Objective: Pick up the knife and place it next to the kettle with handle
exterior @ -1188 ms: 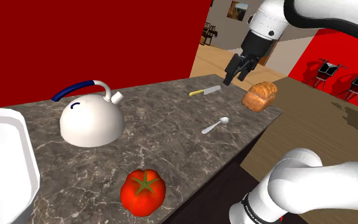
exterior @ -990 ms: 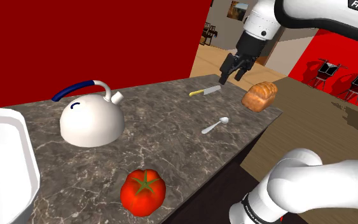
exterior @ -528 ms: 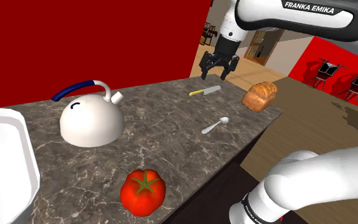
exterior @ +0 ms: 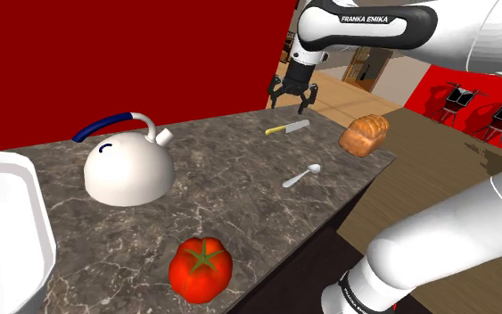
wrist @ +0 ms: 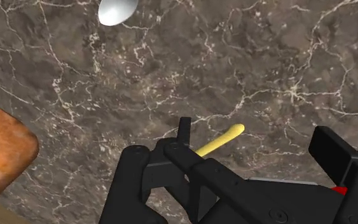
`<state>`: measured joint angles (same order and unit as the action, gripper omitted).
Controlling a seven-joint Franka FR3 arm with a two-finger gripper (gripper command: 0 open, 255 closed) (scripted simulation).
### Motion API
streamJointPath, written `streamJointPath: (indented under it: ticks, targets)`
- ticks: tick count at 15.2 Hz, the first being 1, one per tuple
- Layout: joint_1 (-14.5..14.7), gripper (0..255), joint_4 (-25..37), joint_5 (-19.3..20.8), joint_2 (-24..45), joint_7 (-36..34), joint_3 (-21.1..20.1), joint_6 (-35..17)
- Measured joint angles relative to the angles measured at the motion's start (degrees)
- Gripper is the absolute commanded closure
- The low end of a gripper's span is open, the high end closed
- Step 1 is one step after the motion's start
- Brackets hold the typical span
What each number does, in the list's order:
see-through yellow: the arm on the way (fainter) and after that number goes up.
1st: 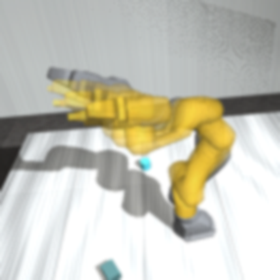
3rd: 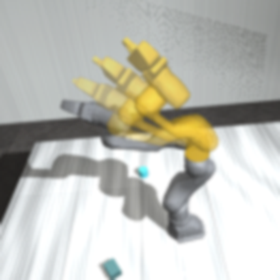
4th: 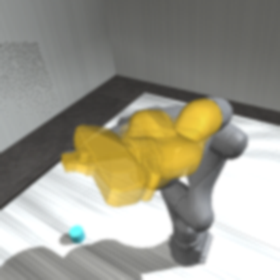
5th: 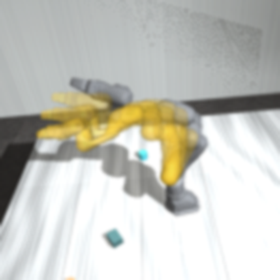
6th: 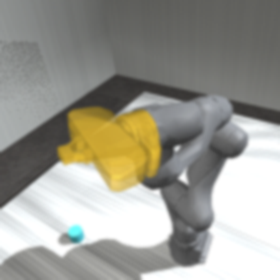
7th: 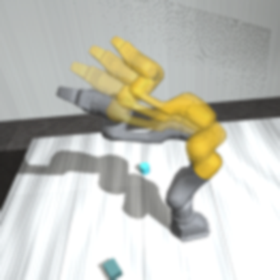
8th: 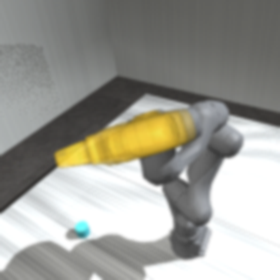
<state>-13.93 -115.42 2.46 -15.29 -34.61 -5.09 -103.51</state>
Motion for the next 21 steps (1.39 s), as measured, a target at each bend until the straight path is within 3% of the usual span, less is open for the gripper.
streamJointPath:
  ticks: [15, 21]
  targets:
    - [-7.87, 0, 18.15, -0.76, 25.53, -25.35, 6.25, -3.22]
    - [-9.40, 0, 18.89, -1.71, 29.33, -29.40, 7.97, -5.54]
